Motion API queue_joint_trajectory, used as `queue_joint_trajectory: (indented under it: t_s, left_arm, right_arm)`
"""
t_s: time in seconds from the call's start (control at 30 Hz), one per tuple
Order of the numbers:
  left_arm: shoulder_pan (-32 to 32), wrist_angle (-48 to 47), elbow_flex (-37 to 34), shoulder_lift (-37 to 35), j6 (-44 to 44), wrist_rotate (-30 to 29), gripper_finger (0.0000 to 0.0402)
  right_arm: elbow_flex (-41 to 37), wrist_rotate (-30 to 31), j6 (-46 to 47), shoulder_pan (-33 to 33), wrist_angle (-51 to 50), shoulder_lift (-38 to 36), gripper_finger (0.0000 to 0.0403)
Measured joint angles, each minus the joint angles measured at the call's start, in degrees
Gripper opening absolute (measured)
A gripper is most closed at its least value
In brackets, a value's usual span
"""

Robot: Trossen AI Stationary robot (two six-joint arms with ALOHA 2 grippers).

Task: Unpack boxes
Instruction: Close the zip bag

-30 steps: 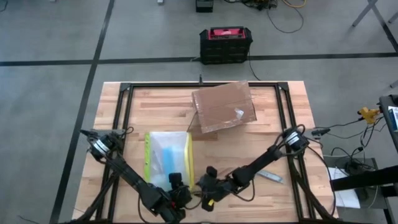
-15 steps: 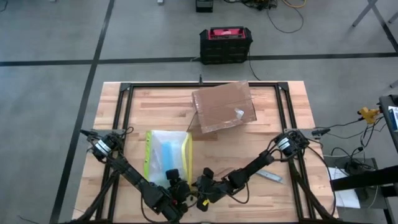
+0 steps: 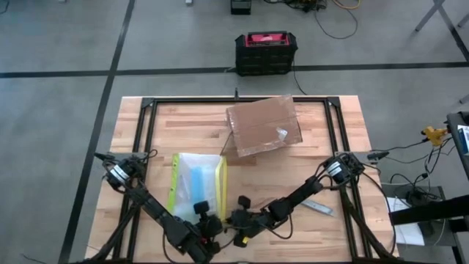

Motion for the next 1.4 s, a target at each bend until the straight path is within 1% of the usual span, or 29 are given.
queue_joint_trajectory:
  t_s: [0.13, 0.2, 0.3, 0.47, 0.63, 0.87, 1.0, 1.13, 1.2, 1.4]
  left_arm:
    - [-1.9, -0.5, 0.3, -0.9, -1.0, -3.5, 0.0002]
    - [-2.9, -1.4, 1.3, -1.0, -0.9, -5.9, 0.0001]
    - [-4.3, -3.7, 3.3, -1.0, -0.5, -9.5, 0.0001]
    - [-6.3, -8.1, 5.9, -1.0, -0.7, -9.9, 0.0]
    - [-7.7, -10.6, 6.6, -1.0, -3.8, -10.7, 0.0]
    - [-9.1, -12.2, 7.3, -1.0, -5.9, -14.8, 0.0]
    - [-9.5, -12.4, 7.6, -1.1, -6.3, -15.5, 0.0]
    - [-9.7, -13.0, 7.6, -1.1, -6.3, -16.2, 0.0]
    - [-10.0, -13.0, 7.6, -1.2, -5.5, -17.4, 0.0]
    - [-12.0, -13.8, 8.1, -2.0, -5.1, -17.4, 0.0]
  right_arm:
    - [0.0, -0.2, -2.1, 0.1, -0.3, -1.5, 0.0001]
    - [0.0, -1.3, -2.7, 0.1, 0.0, -2.0, 0.0001]
    - [0.0, -1.2, -2.9, 0.0, -0.6, -2.7, 0.0001]
    - [0.0, -0.9, -4.2, -1.6, -4.2, -4.6, 0.0]
    - [0.0, -1.2, -6.9, -3.0, -5.8, -6.4, 0.0]
    - [0.2, -1.7, -7.8, -4.0, -10.5, -8.4, 0.0]
    - [-0.1, -3.1, -8.8, -4.1, -12.8, -9.2, 0.0]
    - [0.3, -3.0, -8.8, -3.6, -16.2, -10.9, 0.0]
    - [0.3, -1.9, -8.9, -3.5, -19.1, -11.4, 0.0]
    - [0.2, 1.8, -10.9, -5.3, -25.4, -12.8, 0.0]
